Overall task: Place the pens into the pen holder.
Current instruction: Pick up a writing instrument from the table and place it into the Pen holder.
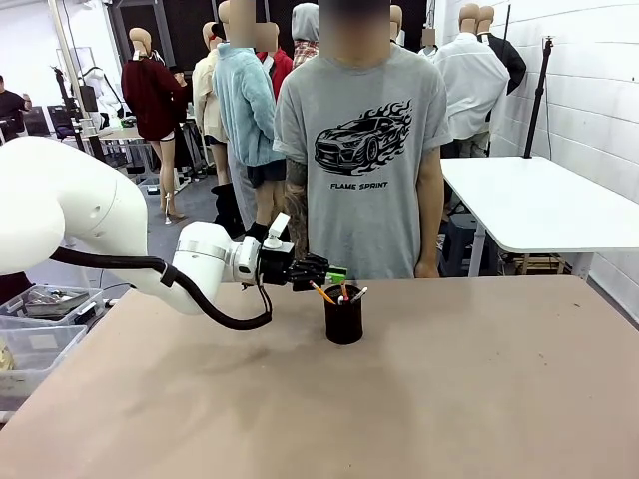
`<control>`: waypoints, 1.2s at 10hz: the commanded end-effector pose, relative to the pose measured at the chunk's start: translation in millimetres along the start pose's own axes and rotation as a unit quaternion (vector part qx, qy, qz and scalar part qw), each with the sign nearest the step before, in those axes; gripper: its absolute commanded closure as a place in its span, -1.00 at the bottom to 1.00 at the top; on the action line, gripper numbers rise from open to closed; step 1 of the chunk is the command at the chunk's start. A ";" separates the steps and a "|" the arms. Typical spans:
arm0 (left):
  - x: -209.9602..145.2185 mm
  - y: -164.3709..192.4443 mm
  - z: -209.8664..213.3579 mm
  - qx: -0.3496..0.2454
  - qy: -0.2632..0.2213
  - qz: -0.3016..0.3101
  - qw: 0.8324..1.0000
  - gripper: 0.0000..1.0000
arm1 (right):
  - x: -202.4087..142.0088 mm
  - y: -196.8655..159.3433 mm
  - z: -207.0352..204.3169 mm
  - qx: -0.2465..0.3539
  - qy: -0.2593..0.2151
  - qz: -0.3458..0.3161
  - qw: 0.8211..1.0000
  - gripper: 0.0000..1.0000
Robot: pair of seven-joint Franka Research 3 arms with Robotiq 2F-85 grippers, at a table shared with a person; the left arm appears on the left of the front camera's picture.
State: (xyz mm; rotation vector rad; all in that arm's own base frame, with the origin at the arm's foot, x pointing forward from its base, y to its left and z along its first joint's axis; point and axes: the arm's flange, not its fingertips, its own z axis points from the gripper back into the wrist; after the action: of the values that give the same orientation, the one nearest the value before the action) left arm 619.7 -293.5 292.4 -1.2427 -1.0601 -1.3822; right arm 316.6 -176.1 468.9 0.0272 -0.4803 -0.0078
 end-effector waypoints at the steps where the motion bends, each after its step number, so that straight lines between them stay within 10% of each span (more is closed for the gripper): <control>1: 14.4 -12.1 12.0 0.015 0.002 -0.010 1.000 -0.55 | -0.1 -0.2 0.0 0.000 0.001 -0.001 1.000 -0.49; 6: 98.3 -56.4 74.4 0.136 0.119 0.017 0.983 -0.55 | -0.1 -0.2 0.0 0.000 0.001 -0.001 1.000 -0.49; 9: 136.0 -81.9 135.5 0.279 0.297 0.131 0.904 -0.55 | -0.1 -0.2 0.0 0.000 0.001 -0.001 1.000 -0.49; 10: 143.1 -92.7 158.1 0.324 0.363 0.183 0.854 -0.55 | -0.1 -0.2 0.0 0.000 0.001 -0.001 1.000 -0.49; 12: 157.1 -111.5 195.9 0.384 0.408 0.246 0.791 -0.55 | -0.1 -0.2 0.0 0.000 0.001 -0.001 1.000 -0.49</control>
State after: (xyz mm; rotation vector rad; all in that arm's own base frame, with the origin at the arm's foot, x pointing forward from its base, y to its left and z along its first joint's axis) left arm 543.4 -98.2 438.1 -0.1831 -0.6977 -0.8871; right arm 316.4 -176.3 468.7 0.0278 -0.4801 -0.0085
